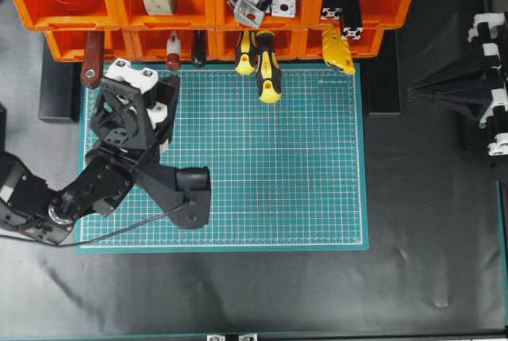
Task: Pick red screwdriver from container rack with left arm.
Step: 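Reach the open left gripper to the red-handled screwdriver in the rack, then close the left gripper on the red screwdriver handle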
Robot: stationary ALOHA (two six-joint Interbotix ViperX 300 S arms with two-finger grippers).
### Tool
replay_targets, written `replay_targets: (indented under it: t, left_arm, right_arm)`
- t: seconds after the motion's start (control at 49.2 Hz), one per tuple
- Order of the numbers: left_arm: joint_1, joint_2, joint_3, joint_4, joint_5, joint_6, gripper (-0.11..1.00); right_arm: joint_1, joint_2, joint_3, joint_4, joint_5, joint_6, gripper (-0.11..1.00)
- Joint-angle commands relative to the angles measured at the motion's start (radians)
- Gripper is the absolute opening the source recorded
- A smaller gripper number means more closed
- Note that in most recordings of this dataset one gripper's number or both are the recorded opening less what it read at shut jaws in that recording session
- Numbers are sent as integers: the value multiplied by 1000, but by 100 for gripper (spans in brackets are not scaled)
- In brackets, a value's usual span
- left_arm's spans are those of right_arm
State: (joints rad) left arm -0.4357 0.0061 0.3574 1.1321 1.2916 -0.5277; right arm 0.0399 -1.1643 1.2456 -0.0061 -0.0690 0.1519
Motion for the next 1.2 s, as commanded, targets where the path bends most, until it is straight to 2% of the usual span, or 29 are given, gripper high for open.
replay_targets:
  t: [0.0, 0.061, 0.122, 0.305, 0.386, 0.488, 0.752, 1.179]
  left_arm:
    - [2, -14, -12, 9, -20, -3, 2]
    - [6, -14, -5, 9, -43, -6, 7]
    - [8, -11, 6, 9, -60, -8, 19]
    - [20, -8, 32, 9, -67, -35, 73]
    - [37, -11, 40, 9, -72, -72, 88]
    - [64, -9, 46, 9, -92, -98, 85]
    - [117, -11, 83, 9, -112, -104, 87]
    - [130, -18, 95, 8, -129, -143, 86]
  right_arm:
    - [0, -3, -23, -2, 9, -2, 0]
    - [0, -9, -25, -2, 20, -2, 0]
    - [0, -15, -25, -2, 28, -3, 0]
    - [0, -29, -28, -2, 31, -23, 0]
    - [0, -32, -32, -2, 31, -26, 0]
    - [0, -35, -34, -2, 31, -26, 0]
    - [0, -38, -34, -2, 32, -26, 0]
    - [0, -67, -34, -2, 74, -32, 0]
